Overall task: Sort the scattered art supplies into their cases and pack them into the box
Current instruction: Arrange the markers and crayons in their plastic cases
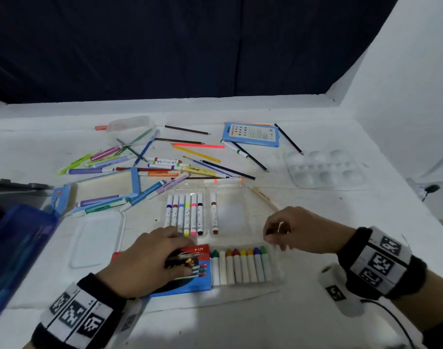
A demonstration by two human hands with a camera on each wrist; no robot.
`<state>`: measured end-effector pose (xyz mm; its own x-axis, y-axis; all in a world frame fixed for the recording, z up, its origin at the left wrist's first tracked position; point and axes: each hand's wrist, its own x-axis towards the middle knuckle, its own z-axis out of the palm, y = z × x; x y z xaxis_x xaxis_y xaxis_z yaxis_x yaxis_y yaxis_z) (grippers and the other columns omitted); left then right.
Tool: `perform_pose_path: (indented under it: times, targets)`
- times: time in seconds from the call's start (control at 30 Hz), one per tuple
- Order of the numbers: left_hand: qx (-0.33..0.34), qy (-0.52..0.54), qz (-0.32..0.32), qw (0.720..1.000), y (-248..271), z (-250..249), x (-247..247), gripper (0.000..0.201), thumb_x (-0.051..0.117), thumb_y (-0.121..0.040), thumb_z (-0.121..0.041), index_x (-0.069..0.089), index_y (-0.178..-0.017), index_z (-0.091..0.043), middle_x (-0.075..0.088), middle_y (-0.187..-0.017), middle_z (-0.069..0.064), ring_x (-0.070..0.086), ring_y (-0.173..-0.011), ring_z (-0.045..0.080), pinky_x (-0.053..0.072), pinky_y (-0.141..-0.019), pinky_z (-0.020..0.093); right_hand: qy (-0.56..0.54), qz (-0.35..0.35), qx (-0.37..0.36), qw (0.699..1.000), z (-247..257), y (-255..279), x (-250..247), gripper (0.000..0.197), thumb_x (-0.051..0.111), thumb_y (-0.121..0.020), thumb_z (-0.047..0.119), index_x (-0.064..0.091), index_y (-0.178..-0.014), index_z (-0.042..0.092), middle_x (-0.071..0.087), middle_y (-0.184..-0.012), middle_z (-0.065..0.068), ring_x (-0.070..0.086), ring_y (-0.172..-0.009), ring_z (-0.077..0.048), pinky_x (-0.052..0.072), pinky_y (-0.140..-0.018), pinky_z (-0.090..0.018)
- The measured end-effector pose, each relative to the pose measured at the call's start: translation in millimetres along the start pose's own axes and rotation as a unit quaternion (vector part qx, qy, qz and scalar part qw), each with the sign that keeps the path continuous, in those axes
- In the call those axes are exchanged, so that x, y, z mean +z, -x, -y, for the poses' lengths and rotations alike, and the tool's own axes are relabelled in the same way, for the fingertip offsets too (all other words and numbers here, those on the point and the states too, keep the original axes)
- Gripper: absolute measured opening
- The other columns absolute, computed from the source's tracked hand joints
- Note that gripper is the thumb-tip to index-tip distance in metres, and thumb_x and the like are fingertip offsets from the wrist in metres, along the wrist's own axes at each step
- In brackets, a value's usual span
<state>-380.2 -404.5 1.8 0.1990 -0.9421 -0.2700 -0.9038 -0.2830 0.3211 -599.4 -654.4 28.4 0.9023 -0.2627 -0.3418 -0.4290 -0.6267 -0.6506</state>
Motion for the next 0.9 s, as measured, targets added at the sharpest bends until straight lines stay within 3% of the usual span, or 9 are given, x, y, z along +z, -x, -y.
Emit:
perform_pose_path:
  times: [0.13,0.2,0.27,0.37,0.53,0.7,0.9]
  targets:
    - [-0.011,-0.018,0.002,1.000,4,-1,5,0.062,0.057,-0.083,-0.070,0.040,-0.139,-0.050,0.041,-0.116,-0.024,0.042,-0.110,0.000,0.037,-0.092,0.027,0.032,0.000,0.029,0.999,-11,4,18,0.009,0.064,-0.092,0.024,0.070,-0.088,0.020,0.067,-0.075,0.010,0.062,-0.066,-0.004,0.050,-0.067,-0.018]
    - [-0.015,-0.027,-0.001,1.000,6,-1,7,0.066,0.057,-0.081,-0.072,0.037,-0.141,-0.050,0.039,-0.118,-0.024,0.039,-0.111,0.000,0.032,-0.087,0.027,0.063,-0.019,0.029,0.997,-13,6,22,0.004,0.065,-0.091,0.025,0.069,-0.091,0.024,0.064,-0.083,0.012,0.060,-0.073,-0.003,0.050,-0.074,-0.020]
    - [-0.020,-0.032,-0.005,0.999,9,-1,10,0.074,0.056,-0.078,-0.076,0.034,-0.143,-0.050,0.036,-0.120,-0.024,0.035,-0.113,-0.001,0.028,-0.086,0.027,0.068,-0.047,0.021,0.996,-12,8,24,0.010,0.071,-0.087,0.026,0.068,-0.096,0.027,0.062,-0.090,0.013,0.061,-0.076,-0.004,0.049,-0.071,-0.016]
    - [-0.028,-0.034,-0.003,0.999,12,-3,14,0.084,0.056,-0.073,-0.081,0.031,-0.146,-0.049,0.032,-0.125,-0.024,0.031,-0.119,-0.001,0.027,-0.092,0.028,0.081,-0.066,0.023,0.994,-13,13,27,0.036,0.082,-0.076,0.027,0.064,-0.107,0.028,0.057,-0.097,0.010,0.060,-0.074,-0.007,0.047,-0.064,-0.013]
    - [-0.043,-0.036,-0.001,0.998,15,-10,14,0.093,0.044,-0.063,-0.088,0.029,-0.146,-0.048,0.032,-0.127,-0.023,0.032,-0.119,0.000,0.027,-0.096,0.029,0.059,-0.080,0.042,0.994,-13,18,31,0.035,0.085,-0.071,0.023,0.067,-0.100,0.029,0.062,-0.095,0.009,0.065,-0.072,-0.011,0.051,-0.067,-0.019]
    - [-0.047,-0.039,-0.015,0.998,15,-18,14,0.083,0.061,-0.075,-0.076,0.030,-0.146,-0.047,0.034,-0.129,-0.020,0.032,-0.122,0.003,0.026,-0.098,0.029,0.046,-0.086,0.078,0.992,-10,17,34,0.038,0.083,-0.072,0.022,0.069,-0.107,0.024,0.064,-0.099,0.009,0.064,-0.084,-0.010,0.056,-0.079,-0.028]
    - [-0.032,-0.070,-0.009,0.997,10,-26,14,0.079,0.059,-0.078,-0.073,0.029,-0.146,-0.045,0.034,-0.133,-0.017,0.031,-0.126,0.006,0.025,-0.100,0.032,0.027,-0.109,0.061,0.992,-1,12,57,0.040,0.079,-0.074,0.023,0.069,-0.113,0.020,0.065,-0.098,0.009,0.063,-0.081,-0.004,0.050,-0.070,-0.009]
